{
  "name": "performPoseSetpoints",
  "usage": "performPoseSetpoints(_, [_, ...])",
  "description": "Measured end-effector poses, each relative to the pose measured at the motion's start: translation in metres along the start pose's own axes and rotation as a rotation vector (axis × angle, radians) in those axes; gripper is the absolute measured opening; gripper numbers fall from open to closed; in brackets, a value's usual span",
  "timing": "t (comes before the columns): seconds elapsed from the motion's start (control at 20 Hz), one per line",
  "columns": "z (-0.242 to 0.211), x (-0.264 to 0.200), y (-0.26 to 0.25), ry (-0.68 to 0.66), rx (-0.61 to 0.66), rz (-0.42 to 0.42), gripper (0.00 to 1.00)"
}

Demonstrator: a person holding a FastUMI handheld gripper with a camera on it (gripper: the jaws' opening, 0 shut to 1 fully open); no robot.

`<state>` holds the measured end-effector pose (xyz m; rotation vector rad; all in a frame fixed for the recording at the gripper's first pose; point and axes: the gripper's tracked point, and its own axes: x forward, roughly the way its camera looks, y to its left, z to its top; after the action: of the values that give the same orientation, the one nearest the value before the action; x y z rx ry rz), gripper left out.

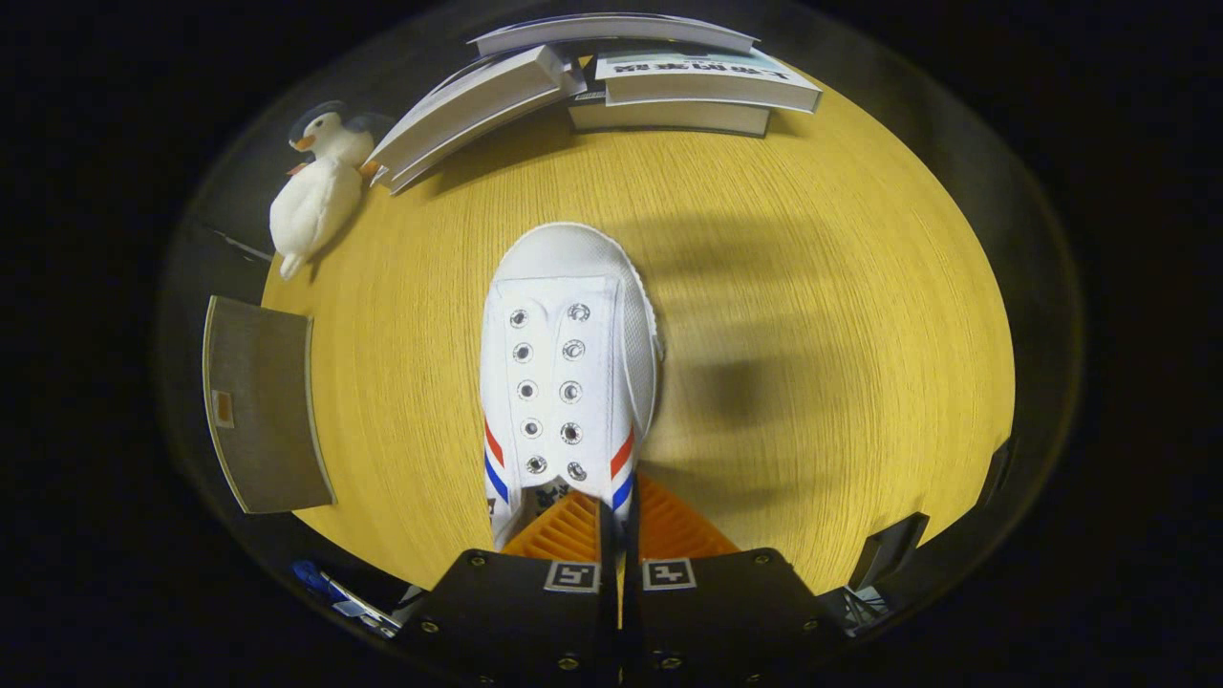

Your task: Open the storage box then place both shoes into the box .Put the left shoe in first, then the right shoe, with the right side of both shoes facing outward in a uniform manner.

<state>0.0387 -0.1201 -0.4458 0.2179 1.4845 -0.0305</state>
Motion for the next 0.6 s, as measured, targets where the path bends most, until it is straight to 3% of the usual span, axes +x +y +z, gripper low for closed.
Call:
performPoseSetpoints(0.35, [-0.002, -0.043, 0.038, -0.017, -0.025, 0.069, 0.02])
performPoseSetpoints(0.6, [0.006, -0.082, 0.086, -0.083, -0.128, 0.082, 0.02])
